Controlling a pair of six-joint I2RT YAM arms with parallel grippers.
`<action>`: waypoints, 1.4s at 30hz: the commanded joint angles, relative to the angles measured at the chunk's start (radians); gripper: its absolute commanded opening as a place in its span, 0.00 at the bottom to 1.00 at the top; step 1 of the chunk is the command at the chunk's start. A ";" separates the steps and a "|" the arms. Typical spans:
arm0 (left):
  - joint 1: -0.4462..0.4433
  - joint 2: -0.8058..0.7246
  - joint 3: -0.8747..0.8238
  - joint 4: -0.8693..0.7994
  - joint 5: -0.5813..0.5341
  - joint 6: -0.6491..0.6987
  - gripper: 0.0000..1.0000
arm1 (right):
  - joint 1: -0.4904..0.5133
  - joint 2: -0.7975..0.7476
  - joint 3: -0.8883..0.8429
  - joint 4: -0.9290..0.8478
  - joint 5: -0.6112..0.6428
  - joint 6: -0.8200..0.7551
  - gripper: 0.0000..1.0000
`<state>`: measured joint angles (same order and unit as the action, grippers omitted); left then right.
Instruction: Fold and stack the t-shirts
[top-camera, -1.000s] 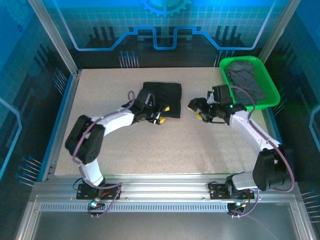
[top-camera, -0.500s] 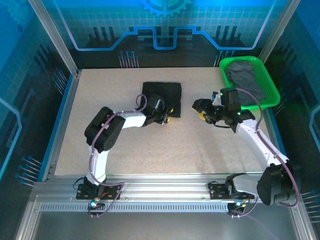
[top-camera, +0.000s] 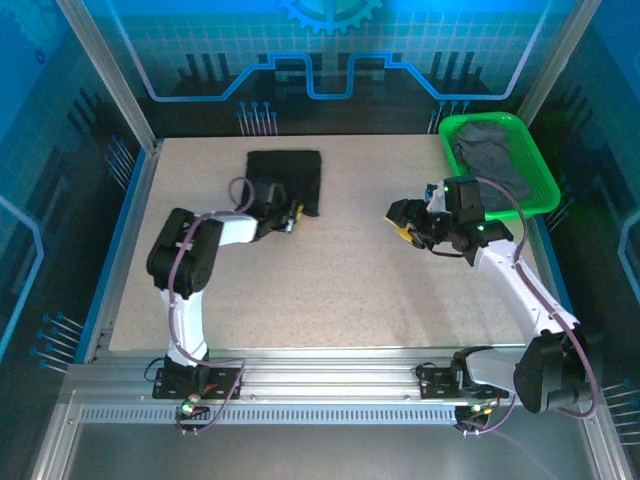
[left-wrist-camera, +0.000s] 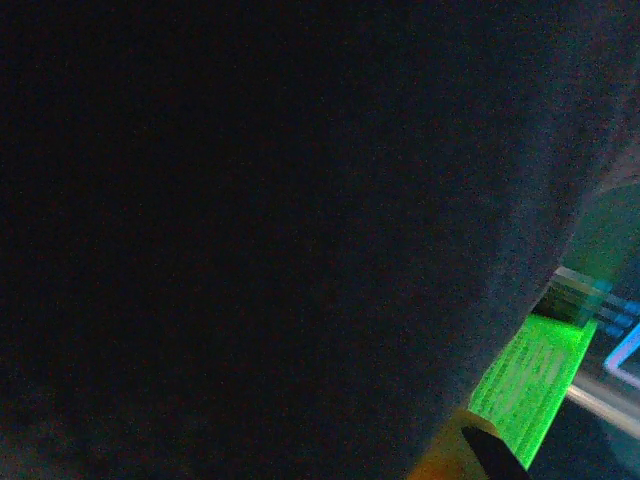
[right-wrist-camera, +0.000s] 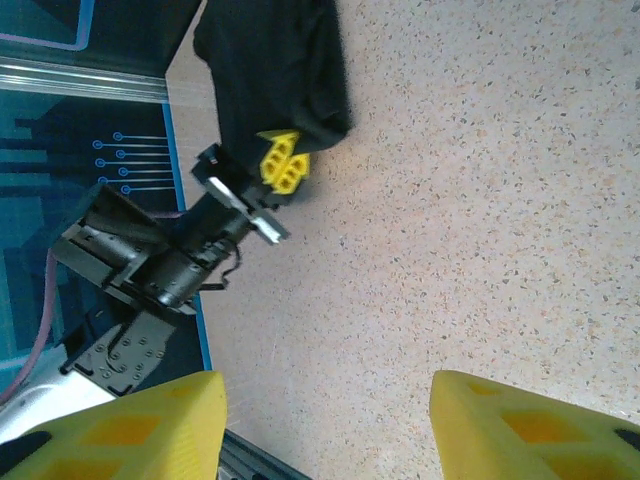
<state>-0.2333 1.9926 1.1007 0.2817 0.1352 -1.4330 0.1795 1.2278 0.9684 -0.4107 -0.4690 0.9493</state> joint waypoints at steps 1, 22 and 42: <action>0.138 -0.065 -0.025 -0.028 0.100 0.168 0.00 | 0.008 0.029 0.021 0.018 -0.024 0.002 0.56; 0.566 0.116 0.406 -0.520 0.321 0.780 0.00 | 0.159 0.220 0.158 0.262 -0.038 0.020 0.54; 0.566 0.046 0.400 -0.705 0.298 1.016 0.50 | 0.178 0.231 0.220 0.205 -0.027 -0.022 0.69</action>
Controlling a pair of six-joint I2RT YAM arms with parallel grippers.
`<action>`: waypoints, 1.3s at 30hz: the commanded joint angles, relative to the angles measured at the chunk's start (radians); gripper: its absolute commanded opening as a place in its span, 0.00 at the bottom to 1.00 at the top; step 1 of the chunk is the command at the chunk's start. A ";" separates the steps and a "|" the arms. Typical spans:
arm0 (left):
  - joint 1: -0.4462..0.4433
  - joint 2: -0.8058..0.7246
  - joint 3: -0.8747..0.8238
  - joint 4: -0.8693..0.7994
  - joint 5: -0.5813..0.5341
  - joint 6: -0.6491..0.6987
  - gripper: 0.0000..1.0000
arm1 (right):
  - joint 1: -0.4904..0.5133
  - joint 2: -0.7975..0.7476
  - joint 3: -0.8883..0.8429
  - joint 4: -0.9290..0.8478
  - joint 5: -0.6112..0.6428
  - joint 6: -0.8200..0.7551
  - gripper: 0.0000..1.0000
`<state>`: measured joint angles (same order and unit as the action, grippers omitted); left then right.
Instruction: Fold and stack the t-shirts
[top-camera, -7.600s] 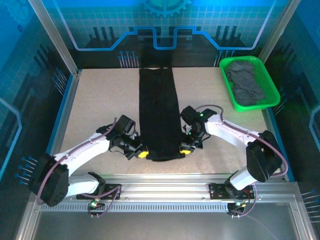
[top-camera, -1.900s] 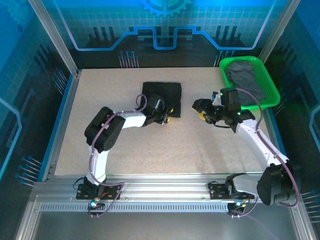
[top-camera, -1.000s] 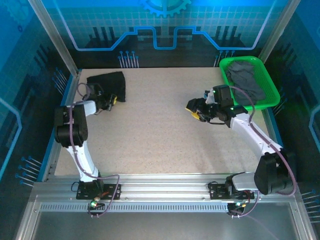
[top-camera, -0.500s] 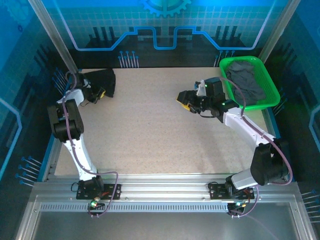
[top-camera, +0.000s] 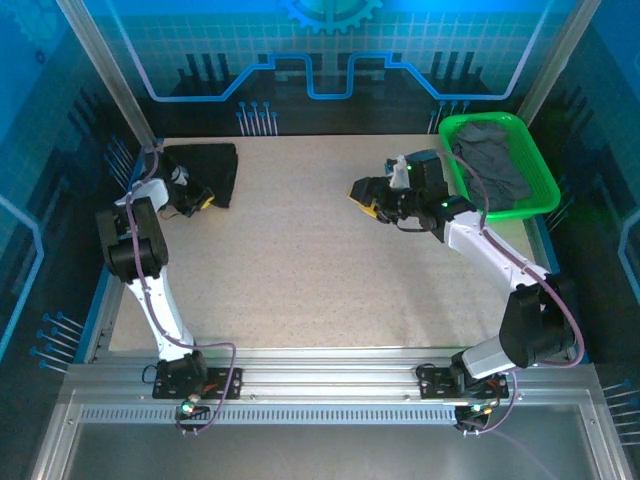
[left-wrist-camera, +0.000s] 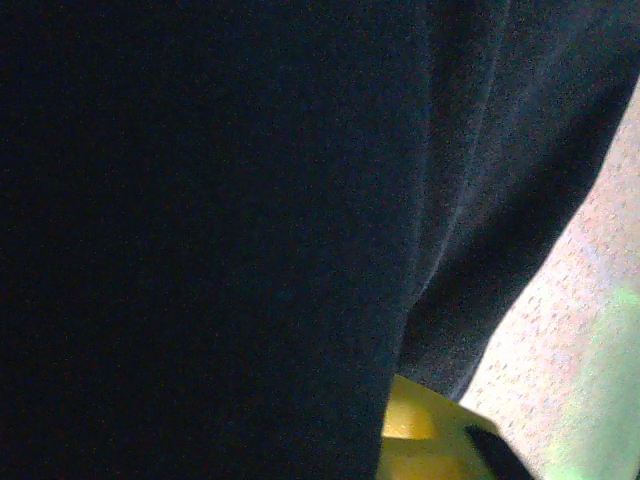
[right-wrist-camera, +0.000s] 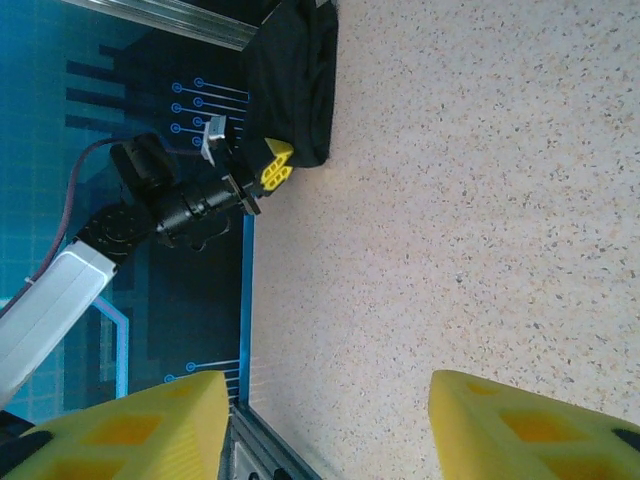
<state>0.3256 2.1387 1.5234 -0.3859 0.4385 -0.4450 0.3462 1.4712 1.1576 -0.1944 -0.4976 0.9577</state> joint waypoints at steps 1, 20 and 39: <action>0.006 -0.129 -0.043 -0.030 -0.008 0.010 0.96 | 0.011 -0.015 0.035 -0.018 0.010 -0.034 0.76; -0.476 -1.141 -0.635 -0.166 -1.127 -0.256 0.99 | -0.160 -0.178 0.042 -0.353 0.615 -0.304 1.00; -0.305 -0.720 -1.054 0.989 -0.820 0.290 0.99 | -0.225 -0.026 -0.566 0.579 0.839 -0.886 1.00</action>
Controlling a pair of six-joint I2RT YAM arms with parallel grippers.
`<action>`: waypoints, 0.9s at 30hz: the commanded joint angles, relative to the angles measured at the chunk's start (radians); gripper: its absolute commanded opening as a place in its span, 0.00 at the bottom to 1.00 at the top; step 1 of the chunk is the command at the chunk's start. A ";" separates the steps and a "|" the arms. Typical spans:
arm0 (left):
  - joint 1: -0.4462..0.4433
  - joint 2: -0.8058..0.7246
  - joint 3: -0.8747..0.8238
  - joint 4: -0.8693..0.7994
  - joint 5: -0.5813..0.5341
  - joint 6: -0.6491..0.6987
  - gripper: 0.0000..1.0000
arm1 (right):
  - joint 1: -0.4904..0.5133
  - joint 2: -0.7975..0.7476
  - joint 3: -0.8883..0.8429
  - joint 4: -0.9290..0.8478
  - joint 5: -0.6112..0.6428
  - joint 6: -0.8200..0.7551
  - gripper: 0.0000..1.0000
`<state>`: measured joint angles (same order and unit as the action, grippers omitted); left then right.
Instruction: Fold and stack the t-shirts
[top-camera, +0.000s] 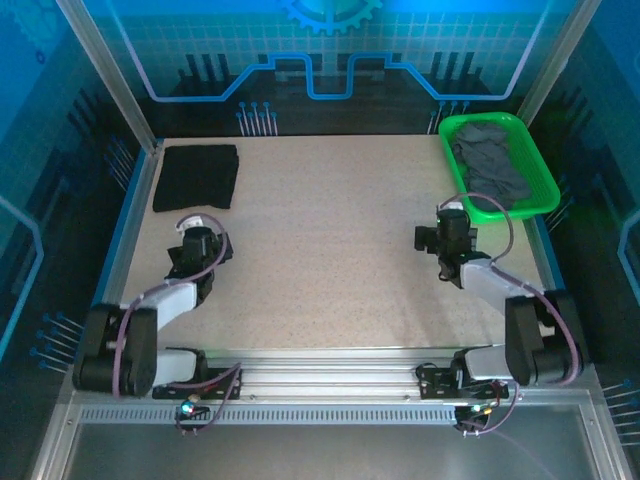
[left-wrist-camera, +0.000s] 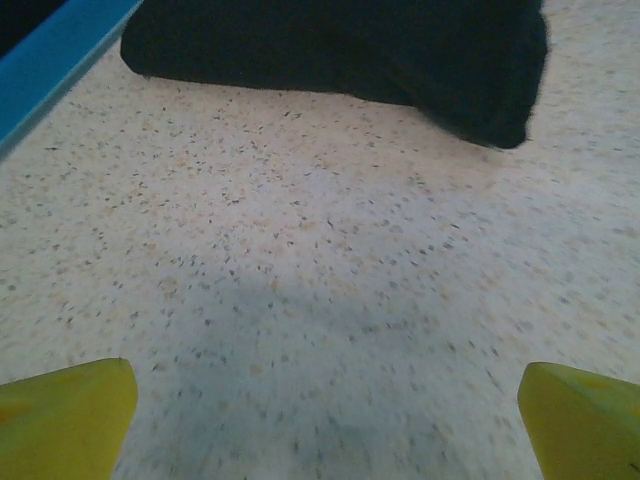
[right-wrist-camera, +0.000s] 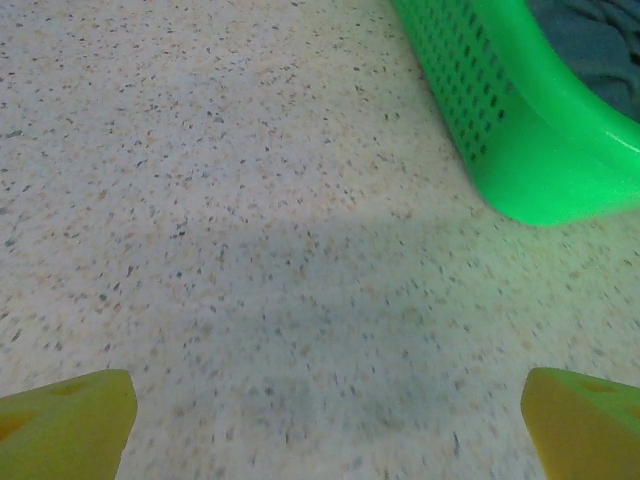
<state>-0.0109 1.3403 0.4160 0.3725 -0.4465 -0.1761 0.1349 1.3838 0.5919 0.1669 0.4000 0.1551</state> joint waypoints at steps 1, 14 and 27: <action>0.040 0.112 0.085 0.209 0.075 0.012 0.99 | -0.012 0.083 0.012 0.237 -0.091 -0.113 1.00; 0.023 0.264 -0.255 1.019 0.242 0.110 0.99 | -0.046 0.080 -0.195 0.620 -0.286 -0.173 1.00; -0.006 0.211 -0.052 0.584 0.215 0.139 0.99 | -0.067 0.121 -0.162 0.590 -0.303 -0.155 1.00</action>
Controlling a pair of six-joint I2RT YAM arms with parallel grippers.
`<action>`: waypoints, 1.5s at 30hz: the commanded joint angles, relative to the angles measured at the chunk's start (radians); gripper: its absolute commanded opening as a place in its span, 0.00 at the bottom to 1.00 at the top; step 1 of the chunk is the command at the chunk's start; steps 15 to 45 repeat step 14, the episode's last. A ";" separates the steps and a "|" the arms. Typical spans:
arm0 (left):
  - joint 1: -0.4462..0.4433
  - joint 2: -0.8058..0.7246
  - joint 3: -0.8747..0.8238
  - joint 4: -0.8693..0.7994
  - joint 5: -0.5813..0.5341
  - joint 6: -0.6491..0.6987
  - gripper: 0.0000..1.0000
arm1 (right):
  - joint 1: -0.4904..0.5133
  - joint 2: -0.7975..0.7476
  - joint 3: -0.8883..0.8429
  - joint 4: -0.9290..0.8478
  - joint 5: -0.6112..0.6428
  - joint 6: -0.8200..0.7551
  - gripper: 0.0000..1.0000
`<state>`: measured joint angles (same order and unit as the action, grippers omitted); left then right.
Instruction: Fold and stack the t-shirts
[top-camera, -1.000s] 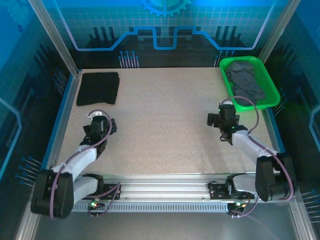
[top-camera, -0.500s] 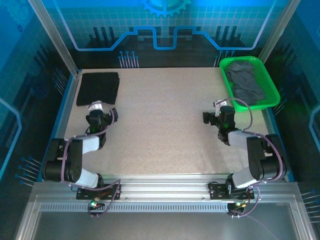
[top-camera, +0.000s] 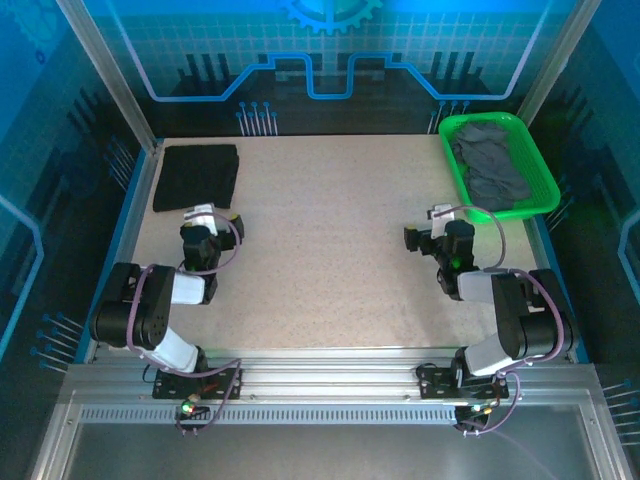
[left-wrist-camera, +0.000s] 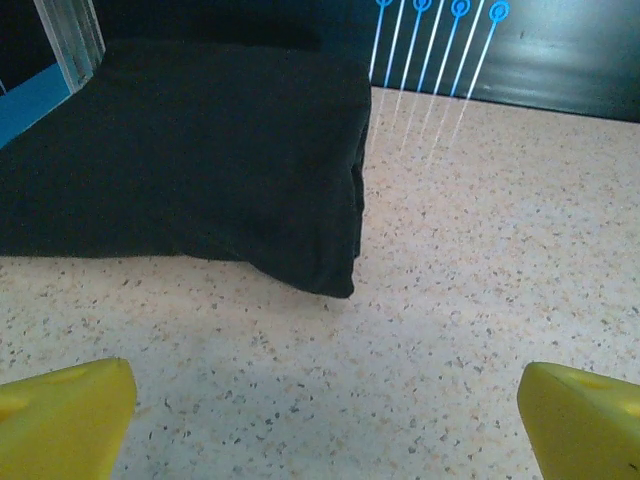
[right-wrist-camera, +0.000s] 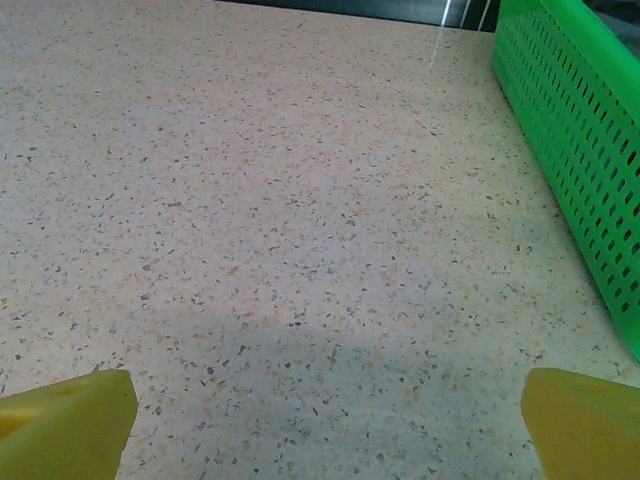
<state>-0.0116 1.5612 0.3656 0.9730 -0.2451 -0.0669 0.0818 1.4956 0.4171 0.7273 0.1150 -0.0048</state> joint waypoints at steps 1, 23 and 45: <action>-0.006 -0.010 -0.002 -0.016 0.014 0.030 0.99 | -0.014 0.009 0.012 0.030 -0.017 0.003 1.00; -0.007 -0.010 0.000 -0.020 0.012 0.031 0.99 | -0.013 0.009 0.012 0.030 -0.019 0.005 1.00; -0.007 -0.010 0.000 -0.020 0.012 0.031 0.99 | -0.013 0.009 0.012 0.030 -0.019 0.005 1.00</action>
